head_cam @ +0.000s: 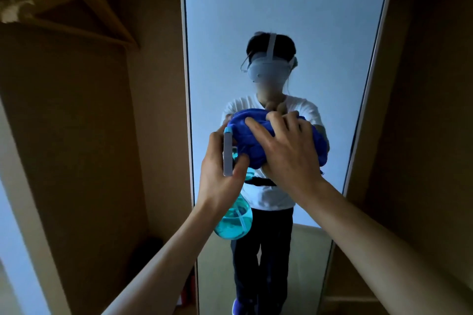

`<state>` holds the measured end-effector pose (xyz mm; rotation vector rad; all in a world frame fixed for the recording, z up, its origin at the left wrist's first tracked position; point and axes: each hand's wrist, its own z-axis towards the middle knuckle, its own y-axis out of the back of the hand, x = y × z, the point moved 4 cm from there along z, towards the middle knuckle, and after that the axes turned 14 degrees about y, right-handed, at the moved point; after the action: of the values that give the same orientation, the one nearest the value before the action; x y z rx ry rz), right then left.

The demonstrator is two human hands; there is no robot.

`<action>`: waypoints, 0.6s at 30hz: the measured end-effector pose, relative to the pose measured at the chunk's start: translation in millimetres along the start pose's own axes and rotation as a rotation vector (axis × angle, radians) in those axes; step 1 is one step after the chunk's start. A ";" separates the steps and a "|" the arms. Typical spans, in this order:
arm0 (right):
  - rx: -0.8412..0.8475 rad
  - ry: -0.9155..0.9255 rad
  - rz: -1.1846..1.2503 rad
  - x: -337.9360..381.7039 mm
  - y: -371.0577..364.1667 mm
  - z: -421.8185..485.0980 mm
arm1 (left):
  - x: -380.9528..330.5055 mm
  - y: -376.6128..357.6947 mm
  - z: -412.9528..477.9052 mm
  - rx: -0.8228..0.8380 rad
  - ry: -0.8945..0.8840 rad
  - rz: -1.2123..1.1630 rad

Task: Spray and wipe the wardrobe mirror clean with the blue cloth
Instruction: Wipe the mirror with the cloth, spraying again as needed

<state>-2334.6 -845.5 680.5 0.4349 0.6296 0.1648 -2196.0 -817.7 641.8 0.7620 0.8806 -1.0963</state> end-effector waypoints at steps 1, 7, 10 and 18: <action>0.013 -0.003 0.004 4.2 -3.4 -6.3 | 5.8 -0.6 -4.2 0.007 0.004 0.004; 0.080 -0.010 0.040 26.0 -21.0 -41.9 | 37.7 -5.7 -28.9 0.036 0.039 0.077; 0.117 -0.024 0.063 35.8 -26.7 -57.1 | 52.7 -8.3 -38.2 0.052 0.075 0.095; 0.237 -0.058 0.170 58.6 -37.1 -90.2 | 88.8 -12.4 -60.6 0.094 0.126 0.083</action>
<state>-2341.3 -831.5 567.8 0.7206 0.5570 0.2391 -2202.7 -805.8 534.5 0.9462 0.9001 -1.0298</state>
